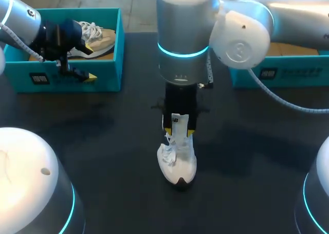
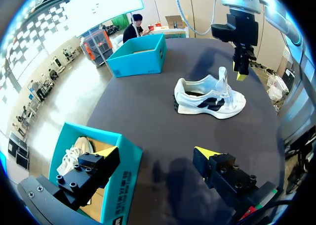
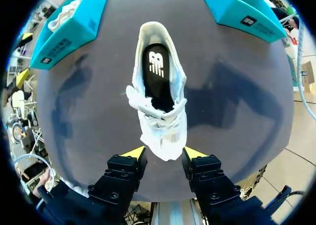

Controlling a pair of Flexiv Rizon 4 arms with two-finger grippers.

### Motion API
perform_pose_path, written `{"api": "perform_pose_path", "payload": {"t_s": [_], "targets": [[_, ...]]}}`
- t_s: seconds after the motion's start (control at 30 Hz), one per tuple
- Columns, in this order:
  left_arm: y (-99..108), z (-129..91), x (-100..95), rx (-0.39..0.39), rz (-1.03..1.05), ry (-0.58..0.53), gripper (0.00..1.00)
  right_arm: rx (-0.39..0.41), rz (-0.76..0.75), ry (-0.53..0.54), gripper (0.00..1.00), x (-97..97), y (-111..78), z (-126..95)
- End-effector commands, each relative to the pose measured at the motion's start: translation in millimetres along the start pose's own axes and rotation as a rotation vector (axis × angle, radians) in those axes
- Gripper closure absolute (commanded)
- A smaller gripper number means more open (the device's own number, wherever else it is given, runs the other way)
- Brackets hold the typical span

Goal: Take the shoe out of the shoebox, open the shoe tongue, remove and reinsert the insole, then place the shoe into the shoebox

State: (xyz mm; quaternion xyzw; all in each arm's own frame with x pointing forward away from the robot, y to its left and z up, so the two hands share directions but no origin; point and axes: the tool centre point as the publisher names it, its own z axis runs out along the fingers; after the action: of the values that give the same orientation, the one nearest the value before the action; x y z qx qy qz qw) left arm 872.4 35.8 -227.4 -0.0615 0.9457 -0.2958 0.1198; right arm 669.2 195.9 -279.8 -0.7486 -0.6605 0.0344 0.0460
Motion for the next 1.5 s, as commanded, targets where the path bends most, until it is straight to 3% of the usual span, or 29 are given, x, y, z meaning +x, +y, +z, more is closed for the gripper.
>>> {"api": "perform_pose_path", "payload": {"t_s": [0.03,0.67,0.93,1.23,1.5], "targets": [[-0.4,0.1,0.2,-0.004,0.0,0.0,0.0,0.014,-0.013,0.038,0.55,-2.2,6.1,10.6],[-0.4,0.1,0.2,-0.004,0.0,0.0,0.0,0.037,-0.085,0.03,0.73,4.4,55.3,29.7],[-0.4,0.1,0.2,-0.004,0.0,0.0,0.0,0.004,-0.065,0.016,0.7,2.9,46.8,15.0],[-0.4,0.1,0.2,-0.004,0.0,0.0,0.0,-0.02,-0.111,0.035,0.7,8.1,70.7,36.2],[-0.4,0.1,0.2,-0.004,0.0,0.0,0.0,-0.076,-0.133,-0.007,0.69,-2.7,75.8,27.3]]}}
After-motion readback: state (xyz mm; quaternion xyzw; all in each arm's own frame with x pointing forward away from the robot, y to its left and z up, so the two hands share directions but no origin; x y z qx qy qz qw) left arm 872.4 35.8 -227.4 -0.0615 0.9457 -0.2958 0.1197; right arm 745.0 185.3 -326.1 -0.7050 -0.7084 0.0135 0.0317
